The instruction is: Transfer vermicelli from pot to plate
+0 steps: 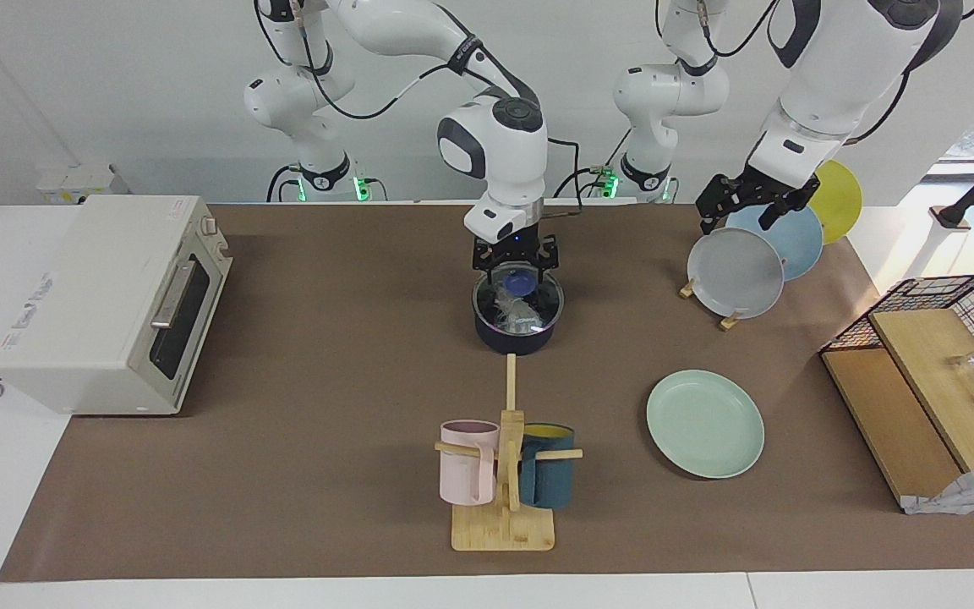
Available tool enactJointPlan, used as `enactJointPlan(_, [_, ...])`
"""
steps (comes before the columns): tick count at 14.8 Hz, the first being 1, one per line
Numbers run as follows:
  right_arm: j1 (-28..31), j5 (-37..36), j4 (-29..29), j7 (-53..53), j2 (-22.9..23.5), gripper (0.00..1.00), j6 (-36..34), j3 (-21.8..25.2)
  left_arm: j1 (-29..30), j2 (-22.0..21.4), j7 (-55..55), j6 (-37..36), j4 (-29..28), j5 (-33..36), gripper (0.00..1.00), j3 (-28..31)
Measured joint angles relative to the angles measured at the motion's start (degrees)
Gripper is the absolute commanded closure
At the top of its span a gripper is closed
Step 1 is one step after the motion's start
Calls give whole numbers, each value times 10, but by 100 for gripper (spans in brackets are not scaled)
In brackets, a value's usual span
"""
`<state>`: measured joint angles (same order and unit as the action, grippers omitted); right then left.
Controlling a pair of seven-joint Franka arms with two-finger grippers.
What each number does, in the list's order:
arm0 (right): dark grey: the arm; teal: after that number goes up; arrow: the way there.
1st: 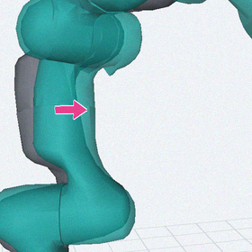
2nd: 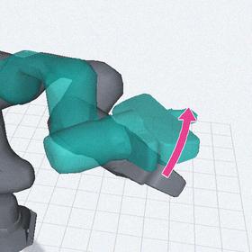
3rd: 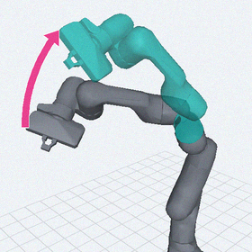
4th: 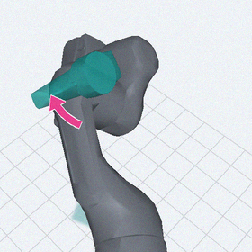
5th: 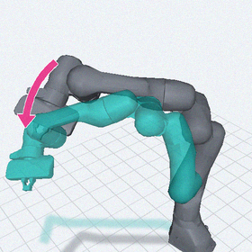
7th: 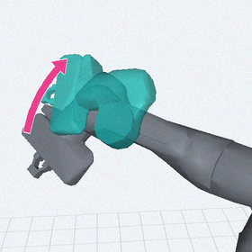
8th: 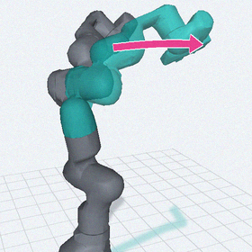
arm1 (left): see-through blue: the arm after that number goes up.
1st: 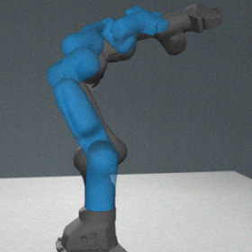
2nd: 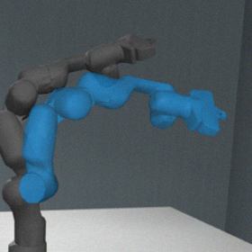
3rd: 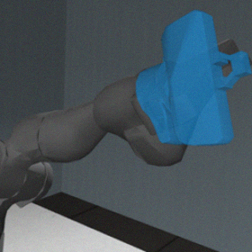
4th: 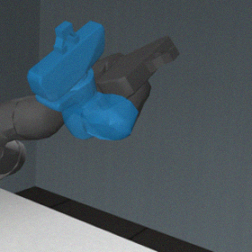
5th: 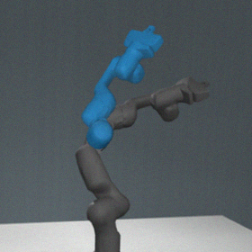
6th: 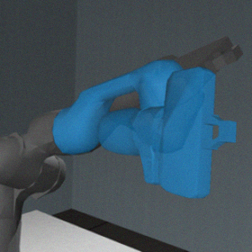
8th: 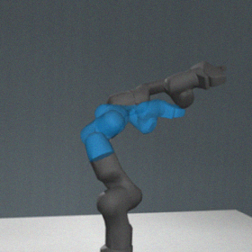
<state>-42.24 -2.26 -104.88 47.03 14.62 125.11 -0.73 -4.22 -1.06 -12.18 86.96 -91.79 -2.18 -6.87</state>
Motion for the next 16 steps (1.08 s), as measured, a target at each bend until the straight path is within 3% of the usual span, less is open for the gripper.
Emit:
enactJointPlan(11, [3,0,12,0,4,5,0,-1,0,0,0,0,0,0,0,0])
enactJointPlan(16, [2,0,12,-4,9,19,0,-1,0,0,0,0,0,0,0,0])
